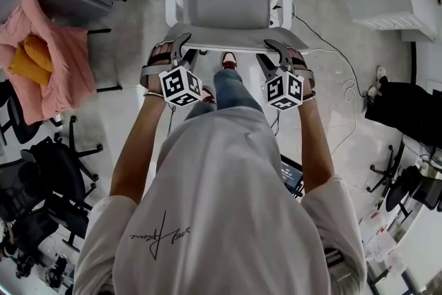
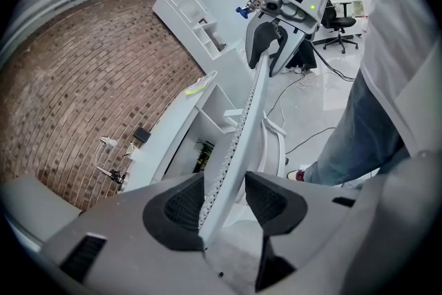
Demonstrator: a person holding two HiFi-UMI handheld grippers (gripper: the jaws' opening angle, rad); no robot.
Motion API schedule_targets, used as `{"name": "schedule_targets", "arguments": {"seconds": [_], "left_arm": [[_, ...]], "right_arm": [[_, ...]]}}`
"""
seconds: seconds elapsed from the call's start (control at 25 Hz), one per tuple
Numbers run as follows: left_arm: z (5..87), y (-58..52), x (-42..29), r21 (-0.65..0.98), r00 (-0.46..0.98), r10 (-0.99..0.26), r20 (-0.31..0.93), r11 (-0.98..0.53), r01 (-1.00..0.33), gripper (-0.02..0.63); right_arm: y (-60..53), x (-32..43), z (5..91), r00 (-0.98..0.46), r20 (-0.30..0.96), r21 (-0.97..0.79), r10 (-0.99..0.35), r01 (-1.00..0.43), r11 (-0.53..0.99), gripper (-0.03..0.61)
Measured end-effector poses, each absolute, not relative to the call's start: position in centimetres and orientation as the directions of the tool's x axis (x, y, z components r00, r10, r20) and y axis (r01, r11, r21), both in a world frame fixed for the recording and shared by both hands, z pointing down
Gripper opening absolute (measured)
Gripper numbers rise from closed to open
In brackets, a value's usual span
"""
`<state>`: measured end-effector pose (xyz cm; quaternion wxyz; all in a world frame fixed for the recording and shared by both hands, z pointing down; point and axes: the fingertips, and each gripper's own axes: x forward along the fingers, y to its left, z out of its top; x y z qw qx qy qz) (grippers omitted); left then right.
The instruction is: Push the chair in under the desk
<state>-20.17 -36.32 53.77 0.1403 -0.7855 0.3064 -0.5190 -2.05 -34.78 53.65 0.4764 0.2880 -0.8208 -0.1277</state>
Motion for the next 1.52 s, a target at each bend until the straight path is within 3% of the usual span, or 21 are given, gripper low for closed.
{"name": "schedule_targets", "arguments": {"seconds": [0.8, 1.52], "left_arm": [[53.8, -35.3, -18.6, -0.549, 0.308, -0.651, 0.694, -0.755, -0.359, 0.178], [50.4, -34.3, -17.7, -0.392, 0.410, -0.615, 0.674, -0.768, -0.507, 0.178]], "right_arm": [[-35.2, -0.6, 54.2, -0.330, 0.720, 0.495, -0.610, -0.371, 0.785, 0.199], [-34.8, -1.0, 52.2, -0.311, 0.730, 0.447, -0.609, -0.457, 0.769, 0.198]]}}
